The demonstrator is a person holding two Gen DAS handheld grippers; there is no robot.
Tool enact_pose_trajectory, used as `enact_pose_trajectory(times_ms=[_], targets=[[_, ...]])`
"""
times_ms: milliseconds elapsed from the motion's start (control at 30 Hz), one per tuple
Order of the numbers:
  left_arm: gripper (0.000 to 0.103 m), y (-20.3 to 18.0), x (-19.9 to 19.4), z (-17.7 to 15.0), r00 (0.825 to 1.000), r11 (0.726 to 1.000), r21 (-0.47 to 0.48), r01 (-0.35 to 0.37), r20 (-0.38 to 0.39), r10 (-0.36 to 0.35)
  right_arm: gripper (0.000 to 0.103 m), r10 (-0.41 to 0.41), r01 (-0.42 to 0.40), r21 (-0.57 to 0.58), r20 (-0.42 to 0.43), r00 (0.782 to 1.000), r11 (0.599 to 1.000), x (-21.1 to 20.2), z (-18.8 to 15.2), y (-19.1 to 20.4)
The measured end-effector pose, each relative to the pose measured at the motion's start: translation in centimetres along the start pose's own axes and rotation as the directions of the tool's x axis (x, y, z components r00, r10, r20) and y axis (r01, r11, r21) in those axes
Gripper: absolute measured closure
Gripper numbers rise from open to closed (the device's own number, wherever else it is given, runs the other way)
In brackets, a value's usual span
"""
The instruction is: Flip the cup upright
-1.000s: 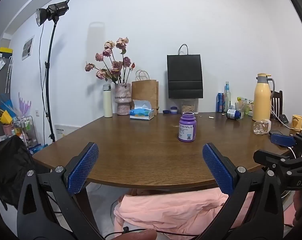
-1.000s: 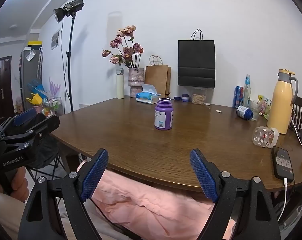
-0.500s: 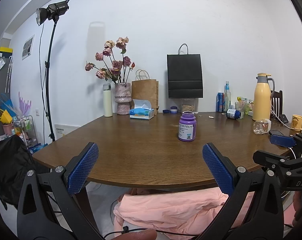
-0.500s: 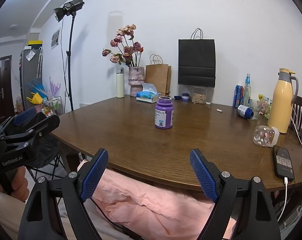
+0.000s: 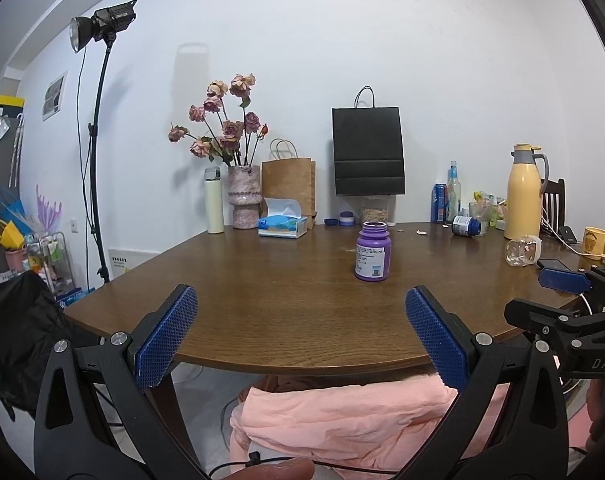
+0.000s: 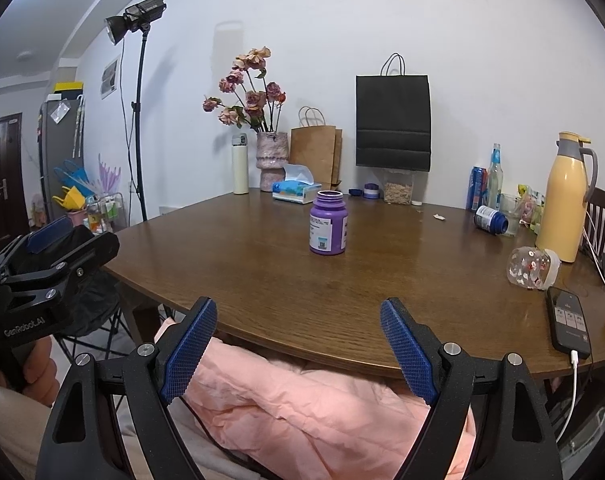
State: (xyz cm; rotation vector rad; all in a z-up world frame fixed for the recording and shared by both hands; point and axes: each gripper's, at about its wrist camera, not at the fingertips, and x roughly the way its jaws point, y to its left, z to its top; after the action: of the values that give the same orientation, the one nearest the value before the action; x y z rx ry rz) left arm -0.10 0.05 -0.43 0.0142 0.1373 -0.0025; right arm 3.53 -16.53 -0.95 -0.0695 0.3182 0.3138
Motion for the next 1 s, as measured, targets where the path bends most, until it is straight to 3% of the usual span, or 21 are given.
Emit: enact_pose_trajectory(times_ms=[1000], targets=[[0.0, -0.49, 0.11, -0.09, 1.0, 1.0, 0.014, -0.003, -0.01, 0.003, 0.015, 0.005, -0.005, 0.004, -0.003, 1.0, 1.0, 0.14, 0.25, -0.28]])
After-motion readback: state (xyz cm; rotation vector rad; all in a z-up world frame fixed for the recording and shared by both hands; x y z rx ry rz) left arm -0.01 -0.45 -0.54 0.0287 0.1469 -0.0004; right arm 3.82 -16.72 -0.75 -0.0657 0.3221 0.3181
